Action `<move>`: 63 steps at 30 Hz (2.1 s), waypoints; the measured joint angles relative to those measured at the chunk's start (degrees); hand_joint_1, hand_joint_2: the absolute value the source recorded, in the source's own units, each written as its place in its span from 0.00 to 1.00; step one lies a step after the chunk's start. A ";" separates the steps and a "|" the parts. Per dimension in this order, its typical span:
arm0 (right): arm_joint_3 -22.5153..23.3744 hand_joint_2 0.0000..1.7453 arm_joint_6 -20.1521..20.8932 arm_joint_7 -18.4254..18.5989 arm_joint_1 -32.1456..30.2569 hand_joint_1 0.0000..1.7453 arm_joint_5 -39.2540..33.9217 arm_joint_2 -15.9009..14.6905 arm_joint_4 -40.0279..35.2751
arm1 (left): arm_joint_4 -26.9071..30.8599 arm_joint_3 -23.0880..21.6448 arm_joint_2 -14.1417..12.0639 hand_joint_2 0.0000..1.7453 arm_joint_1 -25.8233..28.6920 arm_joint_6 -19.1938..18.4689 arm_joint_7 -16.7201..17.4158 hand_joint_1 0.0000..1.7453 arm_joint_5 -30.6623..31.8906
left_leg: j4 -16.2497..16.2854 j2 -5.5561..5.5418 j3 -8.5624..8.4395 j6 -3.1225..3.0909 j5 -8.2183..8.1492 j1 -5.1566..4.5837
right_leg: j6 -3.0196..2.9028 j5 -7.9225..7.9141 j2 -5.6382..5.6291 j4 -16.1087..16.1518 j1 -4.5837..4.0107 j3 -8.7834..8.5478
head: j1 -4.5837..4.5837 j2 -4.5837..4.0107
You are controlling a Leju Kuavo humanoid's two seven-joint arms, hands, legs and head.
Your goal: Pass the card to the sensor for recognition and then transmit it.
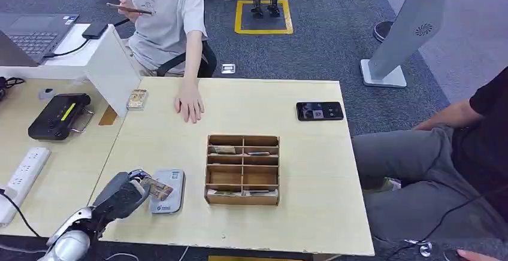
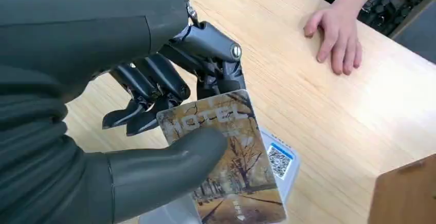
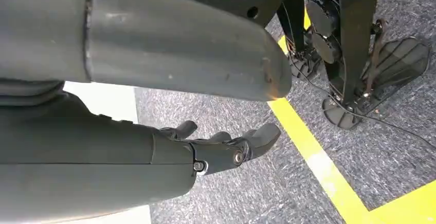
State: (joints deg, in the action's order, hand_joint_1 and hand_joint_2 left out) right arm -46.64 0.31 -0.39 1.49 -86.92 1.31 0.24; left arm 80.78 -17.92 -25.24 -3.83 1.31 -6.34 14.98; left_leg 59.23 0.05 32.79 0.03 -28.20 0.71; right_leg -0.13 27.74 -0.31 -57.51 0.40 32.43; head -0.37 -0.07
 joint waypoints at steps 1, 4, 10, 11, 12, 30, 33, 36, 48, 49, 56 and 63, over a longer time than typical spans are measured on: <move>-0.22 0.00 0.06 0.00 0.08 0.00 0.00 -0.04 0.00 | -0.17 0.00 0.17 1.00 -0.01 0.33 0.20 1.00 0.76 | 0.00 0.00 -0.01 0.00 0.00 0.00 | 0.00 0.00 0.00 0.00 0.00 0.00 | 0.00 0.00; -0.70 0.00 0.37 0.07 0.18 0.00 -0.04 -0.13 0.02 | -0.83 0.00 0.67 1.00 -0.06 1.03 0.26 1.00 1.90 | 0.00 0.00 -0.01 0.00 0.00 0.00 | 0.00 0.00 0.00 0.00 0.00 -0.01 | 0.02 0.00; -1.09 0.00 0.83 0.22 0.36 0.00 -0.07 -0.20 0.02 | -1.81 0.00 1.51 1.00 -0.02 1.51 0.37 1.00 2.82 | 0.00 0.00 -0.01 0.00 0.00 0.00 | 0.00 0.00 0.01 0.00 0.00 -0.02 | 0.02 0.00; -1.24 0.00 0.81 0.28 0.38 0.00 -0.07 -0.20 0.02 | -1.97 0.00 1.64 1.00 0.00 1.57 0.50 1.00 3.21 | 0.00 0.00 -0.01 0.00 0.00 0.00 | 0.00 0.00 0.01 0.00 0.00 -0.02 | 0.02 0.00; -1.38 0.00 0.66 0.44 0.39 0.00 -0.07 -0.22 0.02 | -2.12 0.00 1.79 1.00 0.04 1.72 0.76 1.00 3.68 | 0.00 0.00 -0.01 0.00 0.00 0.00 | 0.00 0.00 0.01 0.00 0.00 -0.02 | 0.02 0.00; -2.16 0.00 1.01 0.37 0.45 0.00 -0.07 -0.28 0.02 | -6.47 1.05 4.74 1.00 1.77 6.36 1.35 1.00 9.66 | -0.01 -0.02 -0.08 0.00 0.00 0.00 | 0.00 0.01 0.08 0.00 0.00 -0.14 | 0.02 0.00; -2.16 0.00 1.00 0.22 0.45 0.00 -0.07 -0.28 0.04 | -6.47 1.40 5.09 1.00 1.80 6.64 0.76 1.00 9.77 | -0.01 -0.03 -0.10 0.00 0.00 0.00 | 0.00 0.01 0.10 0.00 0.00 -0.15 | 0.00 0.00; -2.16 0.00 1.03 0.17 0.44 0.00 -0.07 -0.31 0.04 | -6.47 1.77 5.31 1.00 1.88 6.82 0.29 1.00 9.68 | -0.01 -0.03 -0.11 0.00 0.00 0.00 | 0.00 0.00 0.11 0.00 0.00 -0.16 | 0.02 0.00; -2.16 0.00 1.16 -0.48 0.47 0.00 -0.07 -0.33 0.04 | -0.31 6.38 8.48 1.00 0.91 -0.33 -10.90 1.00 -15.16 | 0.03 -0.03 -0.10 -0.01 0.02 0.00 | 0.01 -0.02 0.09 0.00 0.00 -0.07 | 0.00 0.00; -2.16 0.00 1.07 -0.57 0.49 0.00 -0.07 -0.33 0.04 | 0.72 6.80 9.03 1.00 -0.03 -0.42 -12.13 1.00 -17.35 | 0.04 -0.09 -0.07 -0.06 0.06 0.00 | 0.01 -0.02 0.13 0.00 0.00 -0.06 | 0.00 0.00; -3.63 0.00 1.18 -0.98 1.11 0.00 -0.07 -0.33 0.04 | 4.74 6.82 9.55 1.00 -11.68 3.04 -14.12 1.00 -18.03 | 0.04 -0.12 -0.07 -0.02 0.16 0.01 | -0.05 -0.16 0.17 0.00 -0.01 -0.06 | 0.02 0.00; -5.53 0.00 0.98 -0.94 1.50 0.00 -0.07 -0.44 0.07 | 4.79 6.54 9.35 1.00 -22.30 6.08 -12.94 1.00 -15.41 | 0.04 -0.06 -0.05 -0.03 0.20 0.01 | -0.01 -0.19 0.10 -0.01 -0.02 -0.07 | 0.00 0.00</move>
State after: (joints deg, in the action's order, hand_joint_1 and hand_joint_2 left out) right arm -52.17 1.29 -1.33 2.99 -86.99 0.87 0.31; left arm 85.57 -11.39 -15.89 -26.14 7.39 -19.28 -0.44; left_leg 59.27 -0.01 32.74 0.00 -28.00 0.72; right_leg -0.14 27.55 -0.21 -57.51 0.39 32.36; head -0.37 -0.07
